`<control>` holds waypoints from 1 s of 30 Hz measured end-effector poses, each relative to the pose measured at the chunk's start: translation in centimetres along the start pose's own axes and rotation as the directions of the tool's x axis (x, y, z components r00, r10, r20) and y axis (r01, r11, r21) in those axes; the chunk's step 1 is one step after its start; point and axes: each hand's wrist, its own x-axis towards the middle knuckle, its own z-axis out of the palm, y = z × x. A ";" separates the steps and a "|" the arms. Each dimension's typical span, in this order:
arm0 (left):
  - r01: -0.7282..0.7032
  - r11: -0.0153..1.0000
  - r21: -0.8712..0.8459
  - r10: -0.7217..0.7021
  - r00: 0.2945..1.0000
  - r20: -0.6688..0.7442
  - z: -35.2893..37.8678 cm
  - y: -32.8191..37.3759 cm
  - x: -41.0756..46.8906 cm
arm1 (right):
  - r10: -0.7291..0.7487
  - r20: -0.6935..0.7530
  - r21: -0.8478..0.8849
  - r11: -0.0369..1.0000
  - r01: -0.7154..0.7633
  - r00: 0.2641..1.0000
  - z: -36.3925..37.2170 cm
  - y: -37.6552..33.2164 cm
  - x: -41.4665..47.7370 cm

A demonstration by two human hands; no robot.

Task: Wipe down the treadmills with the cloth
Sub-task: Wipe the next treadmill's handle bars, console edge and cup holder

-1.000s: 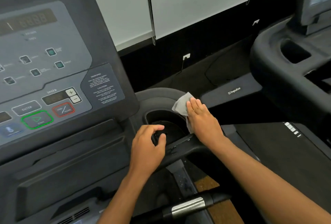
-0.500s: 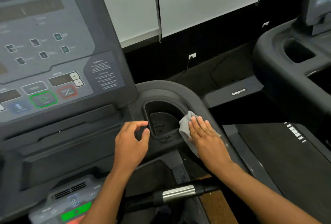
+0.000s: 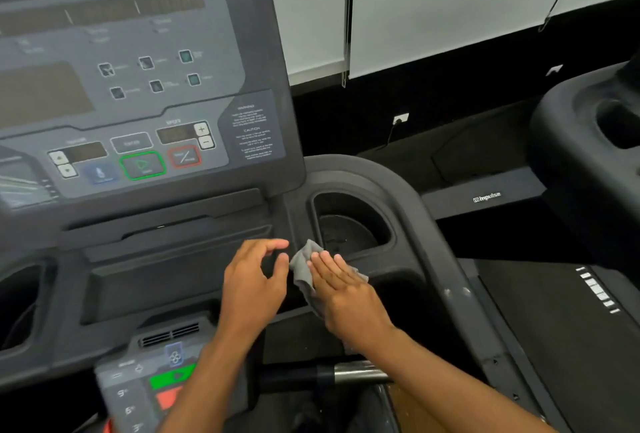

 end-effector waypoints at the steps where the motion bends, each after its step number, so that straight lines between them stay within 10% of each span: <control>1: -0.004 1.000 -0.005 0.004 1.000 0.006 -0.2 -0.1 0.2 | -0.029 0.006 0.004 1.000 0.029 1.000 -0.3 0.5 -0.3; 20: -0.047 0.997 -0.061 0.059 0.977 0.207 -0.8 -1.6 2.7 | 0.209 0.023 -0.003 0.978 -0.209 0.978 -0.4 0.8 4.8; 26: -0.121 0.991 -0.058 0.132 0.950 0.283 -0.1 -1.5 3.8 | 0.399 0.153 -0.008 0.915 -0.403 0.904 -2.6 0.6 10.7; 30: -0.137 0.988 -0.074 0.154 0.931 0.329 0.1 -0.9 4.8 | 0.648 0.045 0.289 0.720 -0.631 0.760 -2.8 1.8 11.0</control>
